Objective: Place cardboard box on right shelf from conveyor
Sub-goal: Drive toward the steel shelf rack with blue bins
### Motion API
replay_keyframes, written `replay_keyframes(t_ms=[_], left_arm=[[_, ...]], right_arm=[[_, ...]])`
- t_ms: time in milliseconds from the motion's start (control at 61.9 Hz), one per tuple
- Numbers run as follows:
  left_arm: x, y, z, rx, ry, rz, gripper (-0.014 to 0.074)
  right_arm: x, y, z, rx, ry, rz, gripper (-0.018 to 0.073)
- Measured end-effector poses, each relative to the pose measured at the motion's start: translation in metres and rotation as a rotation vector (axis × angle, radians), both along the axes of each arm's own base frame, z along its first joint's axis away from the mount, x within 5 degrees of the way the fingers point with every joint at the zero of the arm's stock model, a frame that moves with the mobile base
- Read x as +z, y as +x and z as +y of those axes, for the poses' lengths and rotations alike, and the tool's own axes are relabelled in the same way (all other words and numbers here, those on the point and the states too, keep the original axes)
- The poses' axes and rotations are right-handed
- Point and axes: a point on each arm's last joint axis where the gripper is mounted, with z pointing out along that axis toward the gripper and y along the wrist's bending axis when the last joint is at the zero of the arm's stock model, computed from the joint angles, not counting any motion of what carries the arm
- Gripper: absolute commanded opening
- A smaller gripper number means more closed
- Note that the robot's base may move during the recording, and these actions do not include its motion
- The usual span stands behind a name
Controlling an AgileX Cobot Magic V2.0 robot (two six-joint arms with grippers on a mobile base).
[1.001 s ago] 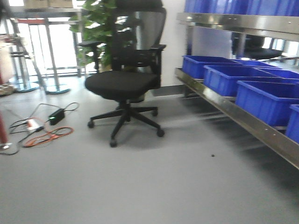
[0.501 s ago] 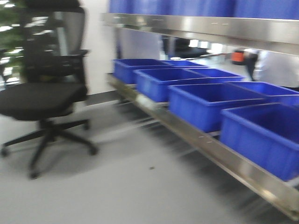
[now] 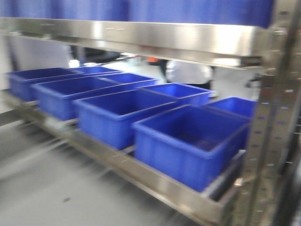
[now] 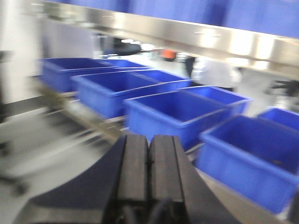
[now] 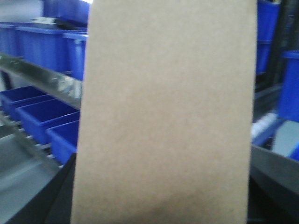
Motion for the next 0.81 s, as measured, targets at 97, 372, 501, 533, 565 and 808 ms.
replay_keyframes(t_ms=[97,372,501,533,565,808], left_arm=[[0.0000,0.0000,0.0000,0.000,0.000,0.000,-0.0119],[0.0000,0.0000,0.0000,0.000,0.000,0.000,-0.0119],[0.0000,0.0000,0.0000,0.000,0.000,0.000,-0.0119],[0.0000,0.0000,0.0000,0.000,0.000,0.000,-0.0119],[0.0000,0.0000,0.0000,0.000,0.000,0.000,-0.0119],[0.0000,0.0000,0.0000,0.000,0.000,0.000,-0.0119]], right_arm=[[0.0000,0.0000,0.0000,0.000,0.000,0.000,0.0214],[0.0000,0.0000,0.0000,0.000,0.000,0.000,0.0214],[0.0000,0.0000,0.0000,0.000,0.000,0.000,0.0214],[0.0000,0.0000,0.0000,0.000,0.000,0.000,0.0214],[0.0000,0.0000,0.0000,0.000,0.000,0.000,0.0214],[0.0000,0.0000,0.0000,0.000,0.000,0.000,0.0214]])
